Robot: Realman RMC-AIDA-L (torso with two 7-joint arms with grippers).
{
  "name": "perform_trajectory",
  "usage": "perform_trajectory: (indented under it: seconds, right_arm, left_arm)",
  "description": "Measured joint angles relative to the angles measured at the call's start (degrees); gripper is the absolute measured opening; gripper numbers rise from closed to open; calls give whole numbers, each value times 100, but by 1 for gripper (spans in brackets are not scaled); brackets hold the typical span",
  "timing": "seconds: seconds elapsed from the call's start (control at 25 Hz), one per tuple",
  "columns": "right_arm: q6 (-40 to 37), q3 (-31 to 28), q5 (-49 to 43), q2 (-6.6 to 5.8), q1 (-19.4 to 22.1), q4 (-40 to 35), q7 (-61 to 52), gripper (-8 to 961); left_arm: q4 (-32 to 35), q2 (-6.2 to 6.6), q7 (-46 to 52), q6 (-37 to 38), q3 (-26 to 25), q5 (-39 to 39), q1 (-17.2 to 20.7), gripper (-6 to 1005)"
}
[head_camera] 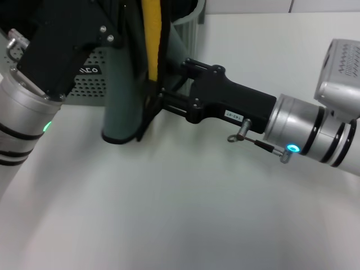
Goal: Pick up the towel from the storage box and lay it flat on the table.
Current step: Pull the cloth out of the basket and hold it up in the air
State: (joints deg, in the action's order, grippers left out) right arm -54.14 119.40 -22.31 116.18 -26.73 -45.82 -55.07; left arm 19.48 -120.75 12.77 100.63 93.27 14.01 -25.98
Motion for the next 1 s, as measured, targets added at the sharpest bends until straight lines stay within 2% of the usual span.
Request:
perform_trajectory:
  seconds: [0.28, 0.48, 0.72, 1.0]
  right_arm:
    - [19, -97, 0, 0, 196, 183, 4, 595]
    - [35, -93, 2, 1, 195, 404, 5, 599]
    - [49, -79, 142, 0, 174, 520, 52, 554]
    - [43, -34, 147, 0, 205, 518, 58, 443]
  left_arm:
    - [19, 0, -9, 23, -20, -12, 58, 11]
    - [21, 0, -11, 31, -28, -14, 64, 14]
    - [21, 0, -11, 30, -8, -14, 67, 18]
    - [21, 0, -11, 30, 1, -13, 91, 22]
